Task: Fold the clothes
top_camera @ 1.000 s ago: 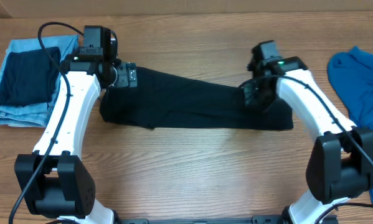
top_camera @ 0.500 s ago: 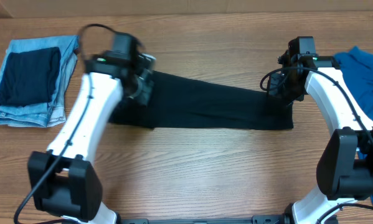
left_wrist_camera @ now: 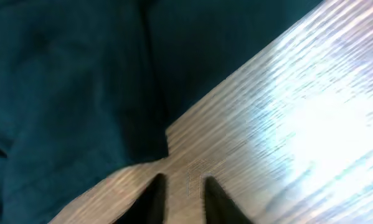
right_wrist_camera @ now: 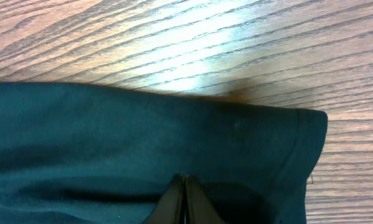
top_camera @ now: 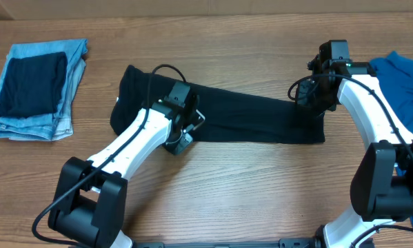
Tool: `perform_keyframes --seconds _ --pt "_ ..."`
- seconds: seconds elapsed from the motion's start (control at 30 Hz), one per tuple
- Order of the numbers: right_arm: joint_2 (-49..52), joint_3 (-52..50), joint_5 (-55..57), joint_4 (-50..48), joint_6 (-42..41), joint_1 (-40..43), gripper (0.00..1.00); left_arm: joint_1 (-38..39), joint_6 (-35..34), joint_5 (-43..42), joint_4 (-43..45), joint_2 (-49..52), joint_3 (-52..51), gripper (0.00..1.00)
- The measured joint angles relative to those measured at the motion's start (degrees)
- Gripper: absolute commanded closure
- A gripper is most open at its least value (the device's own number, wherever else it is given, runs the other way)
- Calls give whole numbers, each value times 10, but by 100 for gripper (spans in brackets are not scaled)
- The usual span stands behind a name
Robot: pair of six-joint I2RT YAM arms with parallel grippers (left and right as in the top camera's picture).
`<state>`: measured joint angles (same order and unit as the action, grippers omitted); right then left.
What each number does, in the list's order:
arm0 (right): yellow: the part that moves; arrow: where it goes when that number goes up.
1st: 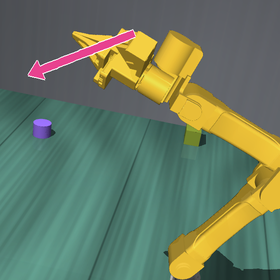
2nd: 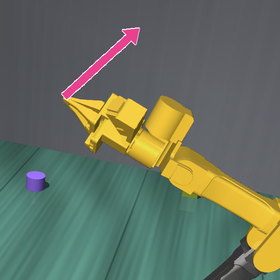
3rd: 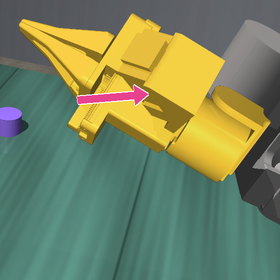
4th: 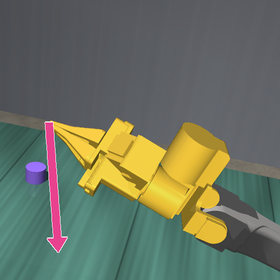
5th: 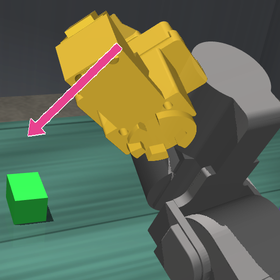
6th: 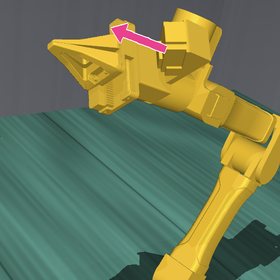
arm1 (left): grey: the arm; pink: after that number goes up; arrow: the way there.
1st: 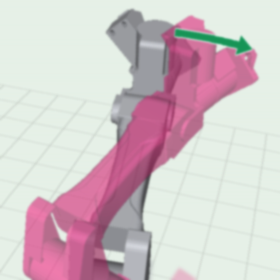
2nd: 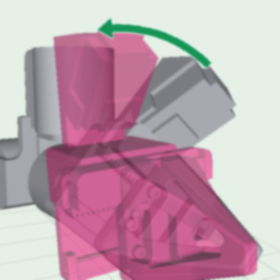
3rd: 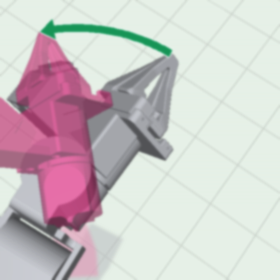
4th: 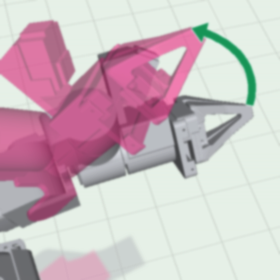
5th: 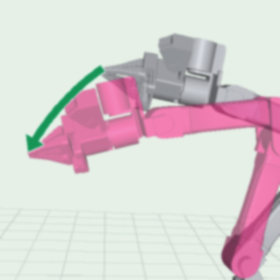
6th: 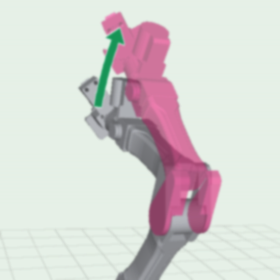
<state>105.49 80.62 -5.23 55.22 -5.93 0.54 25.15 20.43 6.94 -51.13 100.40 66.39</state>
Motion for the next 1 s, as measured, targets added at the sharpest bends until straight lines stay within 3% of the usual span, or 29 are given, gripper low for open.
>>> perform_keyframes --seconds 0.1,0.23,0.63,1.0 --pt "0 0 -1 -1 0 0 96 0 11 16 26 0 -6 51" --pt "0 0 -2 -1 0 0 96 0 20 29 58 0 -18 47" --pt "0 0 -3 -1 0 0 96 0 27 85 94 0 -46 50" --pt "0 0 -3 -1 0 0 92 0 27 55 92 0 -47 52"
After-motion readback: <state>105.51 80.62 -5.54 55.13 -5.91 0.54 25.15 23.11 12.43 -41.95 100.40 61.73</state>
